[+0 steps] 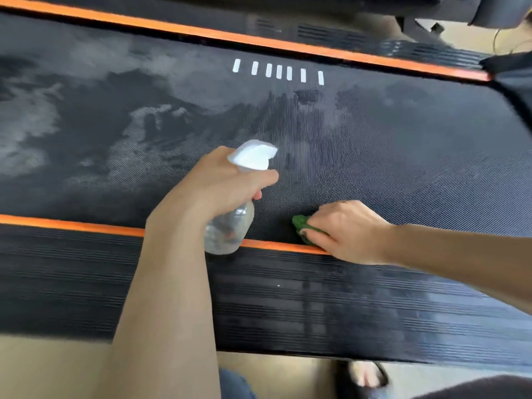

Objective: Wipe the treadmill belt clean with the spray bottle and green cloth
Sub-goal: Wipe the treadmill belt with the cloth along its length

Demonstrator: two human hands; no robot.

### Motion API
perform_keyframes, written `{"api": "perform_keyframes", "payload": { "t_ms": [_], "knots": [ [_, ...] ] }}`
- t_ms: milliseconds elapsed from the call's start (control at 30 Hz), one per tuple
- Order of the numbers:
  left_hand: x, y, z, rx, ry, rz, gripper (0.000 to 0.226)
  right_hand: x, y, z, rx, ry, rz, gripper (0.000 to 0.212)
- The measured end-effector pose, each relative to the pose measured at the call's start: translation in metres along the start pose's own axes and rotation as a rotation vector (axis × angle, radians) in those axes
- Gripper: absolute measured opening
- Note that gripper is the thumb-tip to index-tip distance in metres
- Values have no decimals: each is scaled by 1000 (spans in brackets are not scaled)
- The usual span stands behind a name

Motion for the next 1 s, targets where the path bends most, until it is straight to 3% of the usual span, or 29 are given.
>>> {"api": "perform_keyframes", "payload": {
  "t_ms": [167, 267, 400, 467, 600, 700, 900, 1000],
  "knots": [
    [2, 4, -3, -42, 55, -24, 33, 0, -33, -46, -69, 80, -72, 44],
    [-3, 2, -2, -57, 70, -31, 30, -1, -34, -54, -141, 130, -11, 53],
    [-7, -3, 3, -84, 86, -29, 25, -9, -9, -54, -360, 193, 183, 41],
    [-6, -4, 4, -96, 76, -32, 27, -25, 36, -73, -260, 246, 253, 44],
    [-4, -6, 4, -107, 61, -35, 27, -55, 120, -106, 230, 228, 234, 44],
    [-2, -4, -1, -113, 59, -13, 27, -43, 106, -102, 377, 222, 81, 43],
    [12, 7, -19, -95, 36, -33, 31, -4, 14, -31, -84, 183, 5, 44],
    [17, 8, -26, -85, 14, -40, 34, -6, 21, -36, -255, 199, 115, 44]
  ]
}}
Point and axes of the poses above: each hand's wrist, its own z-axis away from the middle knuckle, its own x-axis out of the palm, y = z × x, the point moved 7 cm from there along -z, towards the middle knuckle, and after that the axes turned 9 degrees about -y, right-handed, at the moved point
